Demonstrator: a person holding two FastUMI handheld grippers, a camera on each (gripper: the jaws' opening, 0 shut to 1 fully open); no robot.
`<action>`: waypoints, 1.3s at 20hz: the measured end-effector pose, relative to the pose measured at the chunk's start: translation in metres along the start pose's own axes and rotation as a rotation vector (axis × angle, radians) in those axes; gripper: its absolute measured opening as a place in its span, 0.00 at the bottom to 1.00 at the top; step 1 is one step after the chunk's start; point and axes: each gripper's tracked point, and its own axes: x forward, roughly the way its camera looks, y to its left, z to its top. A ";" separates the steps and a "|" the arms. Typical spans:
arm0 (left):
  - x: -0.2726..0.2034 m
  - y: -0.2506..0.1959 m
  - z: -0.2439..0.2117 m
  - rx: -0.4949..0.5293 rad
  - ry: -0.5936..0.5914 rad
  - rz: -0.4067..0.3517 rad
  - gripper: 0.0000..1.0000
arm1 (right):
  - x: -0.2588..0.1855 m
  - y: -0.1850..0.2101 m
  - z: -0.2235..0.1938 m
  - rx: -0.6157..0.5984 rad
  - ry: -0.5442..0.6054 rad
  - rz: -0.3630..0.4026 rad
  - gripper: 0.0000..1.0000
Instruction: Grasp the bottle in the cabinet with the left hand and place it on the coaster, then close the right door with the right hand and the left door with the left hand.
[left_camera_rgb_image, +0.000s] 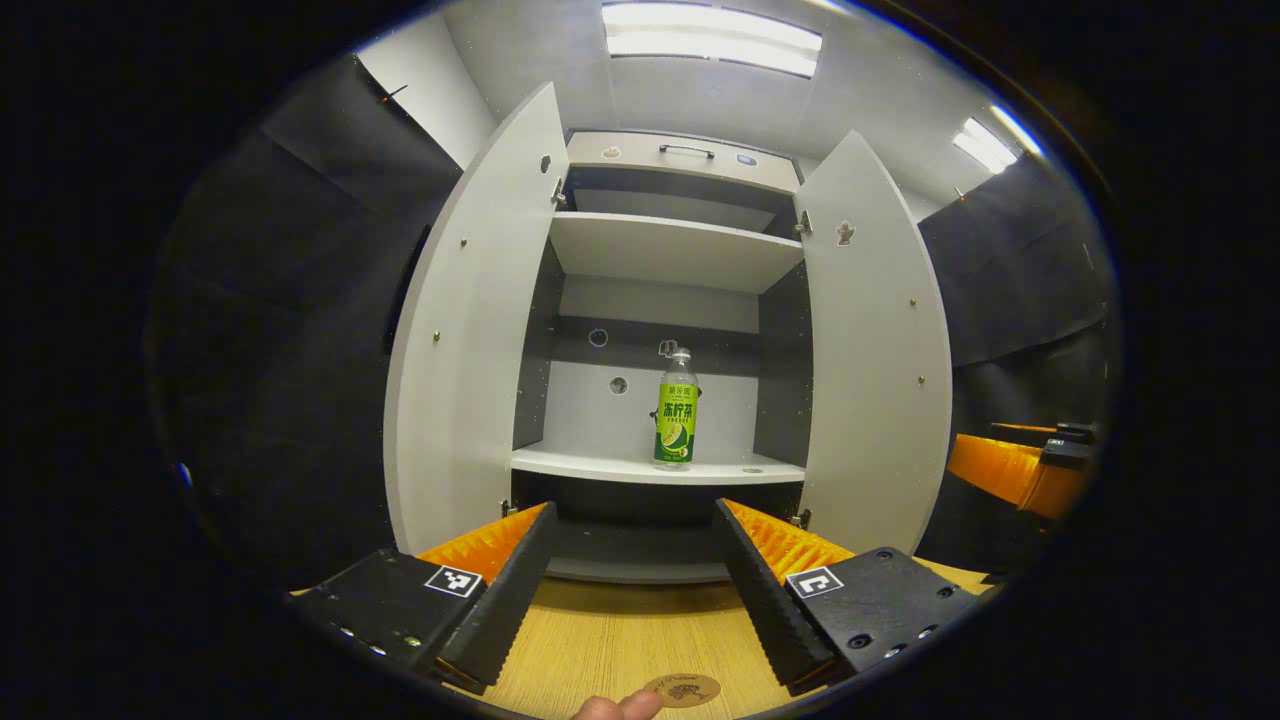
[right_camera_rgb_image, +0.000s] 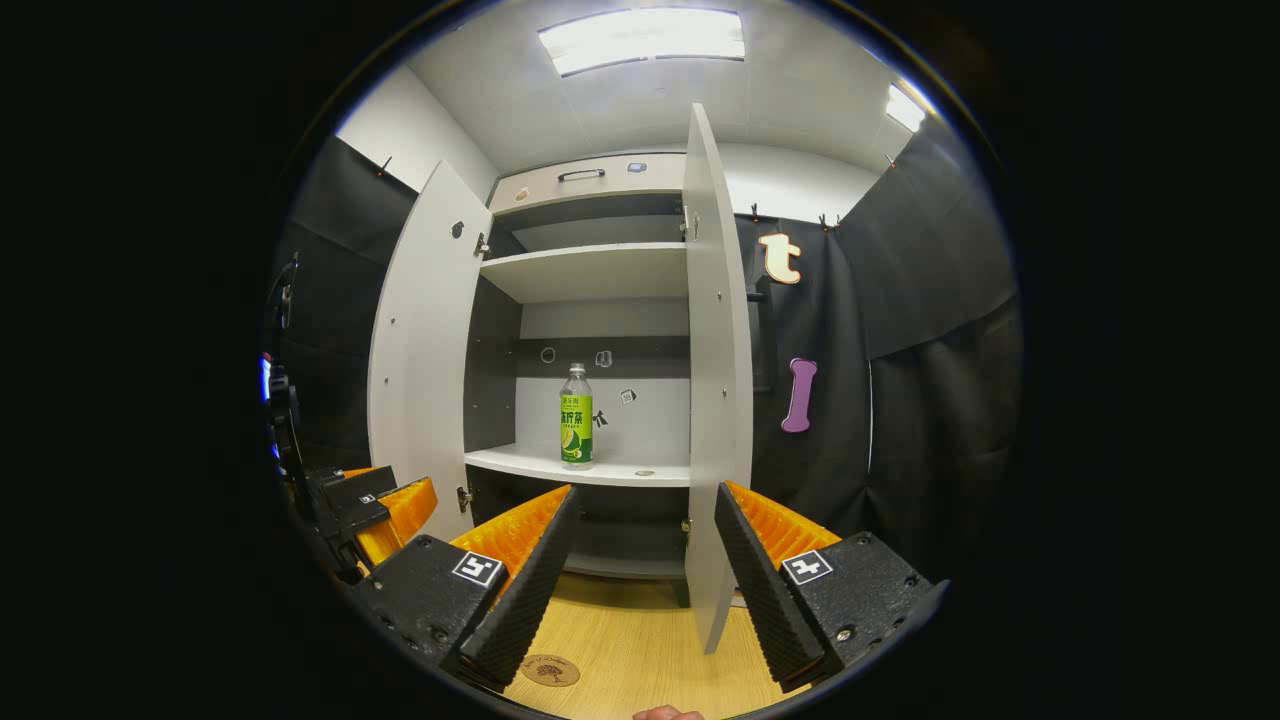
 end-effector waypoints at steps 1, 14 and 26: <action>0.005 -0.004 0.002 0.000 0.001 -0.016 0.95 | 0.001 0.000 0.000 0.001 0.001 -0.001 0.84; 0.210 -0.054 0.036 -0.006 0.031 -0.225 0.94 | -0.001 -0.011 0.002 0.008 -0.003 -0.039 0.84; 0.378 -0.047 0.016 0.037 0.074 -0.123 0.95 | 0.011 -0.033 -0.001 -0.010 0.019 -0.109 0.84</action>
